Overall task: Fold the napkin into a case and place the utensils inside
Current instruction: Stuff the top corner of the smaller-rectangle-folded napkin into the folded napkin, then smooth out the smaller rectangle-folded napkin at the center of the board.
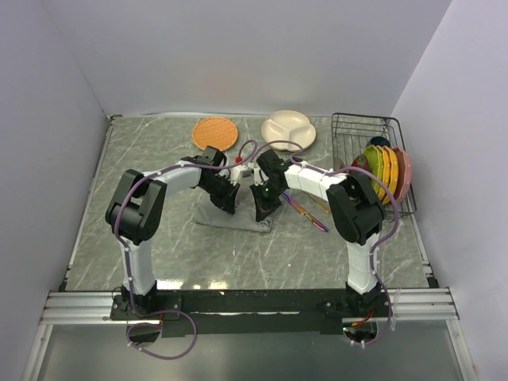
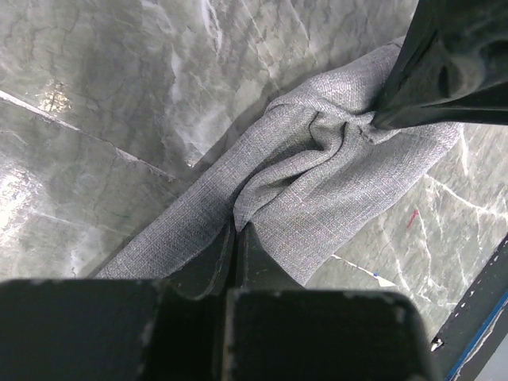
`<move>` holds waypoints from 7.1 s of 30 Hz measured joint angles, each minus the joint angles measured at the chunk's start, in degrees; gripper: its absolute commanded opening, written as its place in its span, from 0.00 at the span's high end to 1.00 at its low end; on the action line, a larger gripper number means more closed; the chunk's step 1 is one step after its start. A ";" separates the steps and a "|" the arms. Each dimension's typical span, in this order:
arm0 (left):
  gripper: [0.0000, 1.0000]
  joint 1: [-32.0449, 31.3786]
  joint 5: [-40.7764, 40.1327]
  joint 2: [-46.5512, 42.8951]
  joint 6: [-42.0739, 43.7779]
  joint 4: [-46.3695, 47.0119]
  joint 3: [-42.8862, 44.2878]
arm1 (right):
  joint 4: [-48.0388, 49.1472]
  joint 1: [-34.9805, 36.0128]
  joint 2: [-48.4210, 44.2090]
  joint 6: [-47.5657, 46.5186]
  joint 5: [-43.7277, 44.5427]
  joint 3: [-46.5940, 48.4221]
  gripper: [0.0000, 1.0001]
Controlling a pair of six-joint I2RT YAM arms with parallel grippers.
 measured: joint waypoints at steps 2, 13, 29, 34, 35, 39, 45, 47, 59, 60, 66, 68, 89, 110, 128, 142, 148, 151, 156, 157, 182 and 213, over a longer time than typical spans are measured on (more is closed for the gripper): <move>0.97 0.00 -0.02 0.02 -0.35 0.07 0.00 | 0.02 -0.33 0.31 0.26 -0.87 0.04 1.00; 0.98 0.26 0.55 0.74 -2.05 -0.15 0.50 | 2.40 -3.45 0.55 6.75 -8.24 -0.33 1.00; 0.65 2.43 3.19 2.01 -9.99 0.33 1.64 | 4.09 -3.78 4.72 12.07 -12.68 -0.68 1.00; 0.63 8.20 9.40 -2.21 -18.53 7.50 -2.73 | 4.11 -3.78 4.72 12.94 -12.39 -0.70 1.00; 0.64 9.66 10.86 -4.22 -20.28 9.14 -4.13 | 4.11 -3.78 4.72 13.11 -12.35 -0.72 1.00; 0.73 11.19 16.72 -11.58 -28.92 16.26 -8.79 | 4.13 -3.80 4.70 13.60 -12.33 -0.76 1.00; 0.89 3.96 23.26 -12.72 -44.78 30.99 -19.58 | 4.13 -3.87 4.70 13.77 -12.41 -0.76 1.00; 0.94 2.19 23.93 -10.82 -48.87 33.83 -22.34 | 4.13 -3.96 4.68 13.79 -12.50 -0.76 1.00; 0.94 0.09 21.35 -0.81 -59.84 43.15 -23.37 | 4.68 -4.59 0.37 13.49 -10.03 -3.93 1.00; 0.94 0.09 21.16 -0.42 -60.30 43.52 -23.37 | 4.59 -4.72 -0.11 13.35 -9.77 -4.26 1.00; 0.89 -0.07 20.31 -0.02 -61.81 44.28 -21.97 | 4.50 -5.31 -0.92 12.57 -8.79 -5.05 1.00; 0.86 -0.22 19.80 0.07 -61.81 44.41 -21.03 | 4.50 -5.35 -0.92 12.24 -8.72 -5.07 1.00; 0.93 -2.38 16.63 5.73 -64.02 43.25 -14.69 | 5.77 -7.21 -1.55 13.62 -9.97 -6.23 1.00; 0.54 1.92 17.94 1.27 -53.68 29.16 -8.20 | 2.69 -7.23 0.98 13.97 -9.20 -4.96 1.00; 0.42 6.99 9.09 -2.91 12.72 -7.89 5.03 | -0.87 -5.97 2.19 10.54 -6.97 -1.55 1.00; 0.59 1.20 3.87 0.39 18.29 -5.18 4.00 | -1.31 -5.92 2.36 9.88 -6.14 -0.48 1.00; 0.54 1.16 4.39 0.39 20.79 -6.08 3.72 | -1.46 -5.90 3.15 9.22 -5.35 0.83 1.00; 0.53 1.16 4.85 0.39 21.35 -6.69 3.72 | -1.49 -5.90 3.23 9.20 -5.35 0.87 1.00; 0.50 1.16 6.10 0.39 22.40 -8.17 3.72 | -1.46 -5.90 3.23 9.16 -5.35 0.87 1.00; 0.49 1.16 6.29 0.39 22.60 -8.50 3.72 | -1.46 -5.90 3.23 9.14 -5.33 0.87 1.00; 0.99 -0.81 6.84 1.49 26.40 -11.37 7.91 | -0.81 -5.68 2.93 8.11 -6.01 1.20 1.00; 0.99 -2.05 3.45 6.86 23.28 -7.17 11.52 | 2.67 -7.28 -8.07 7.26 -0.90 -2.75 0.46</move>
